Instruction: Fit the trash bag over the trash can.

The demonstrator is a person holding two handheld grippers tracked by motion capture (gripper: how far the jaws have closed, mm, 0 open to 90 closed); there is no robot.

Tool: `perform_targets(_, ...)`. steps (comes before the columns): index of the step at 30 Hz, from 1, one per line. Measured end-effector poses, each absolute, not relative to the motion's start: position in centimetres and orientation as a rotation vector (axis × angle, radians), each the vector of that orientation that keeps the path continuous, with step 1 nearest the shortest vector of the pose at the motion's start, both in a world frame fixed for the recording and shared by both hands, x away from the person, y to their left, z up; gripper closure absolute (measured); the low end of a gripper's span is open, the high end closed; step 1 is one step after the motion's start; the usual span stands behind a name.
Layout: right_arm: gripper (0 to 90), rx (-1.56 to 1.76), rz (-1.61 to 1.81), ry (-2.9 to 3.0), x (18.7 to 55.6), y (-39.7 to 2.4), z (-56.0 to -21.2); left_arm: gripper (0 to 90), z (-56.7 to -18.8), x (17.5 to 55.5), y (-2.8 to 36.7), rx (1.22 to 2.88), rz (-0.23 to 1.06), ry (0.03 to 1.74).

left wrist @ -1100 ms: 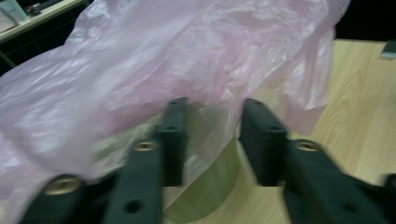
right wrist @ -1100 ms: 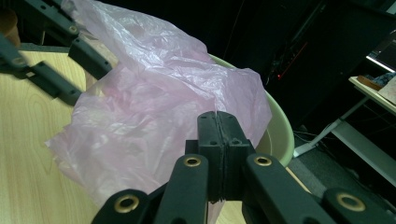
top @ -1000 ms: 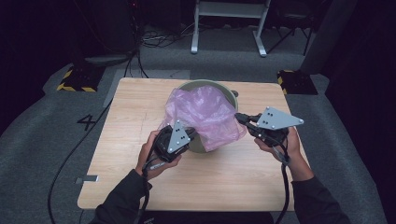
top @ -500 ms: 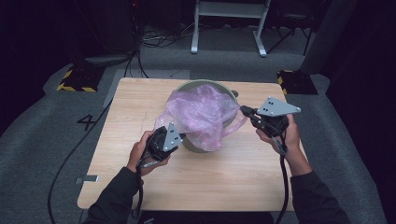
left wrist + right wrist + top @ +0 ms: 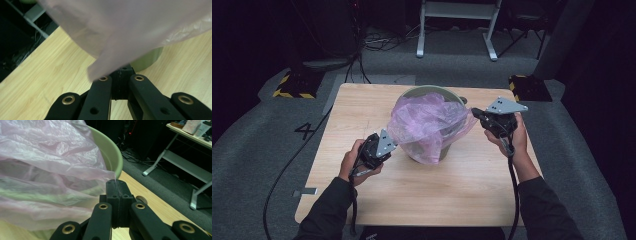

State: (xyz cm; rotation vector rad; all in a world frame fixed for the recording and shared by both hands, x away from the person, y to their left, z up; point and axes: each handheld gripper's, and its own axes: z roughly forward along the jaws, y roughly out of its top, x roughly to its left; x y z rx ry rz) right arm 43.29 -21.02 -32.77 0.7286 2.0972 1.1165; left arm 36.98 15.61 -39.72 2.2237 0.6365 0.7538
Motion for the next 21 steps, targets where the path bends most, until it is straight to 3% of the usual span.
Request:
perform_targets(12, 90.0, 0.787, 1.145, 2.068, 45.5, -21.0, -34.2, 88.4, -40.7, 38.4, 18.8, 2.125, 0.703, 0.762)
perform_targets(14, 90.0, 0.790, 1.158, 2.066, 45.5, -21.0, -34.2, 79.2, -40.7, 38.0, 19.0, 2.103, 0.688, 0.746)
perform_targets(16, 90.0, 0.783, 1.170, 2.064, 45.4, -21.0, -34.2, 58.8, -40.4, 37.3, 19.0, 2.080, 0.679, 0.734)
perform_targets(21, 90.0, 0.763, 1.187, 2.052, 44.9, -21.1, -33.8, 20.3, -39.3, 34.8, 19.1, 1.989, 0.639, 0.687)
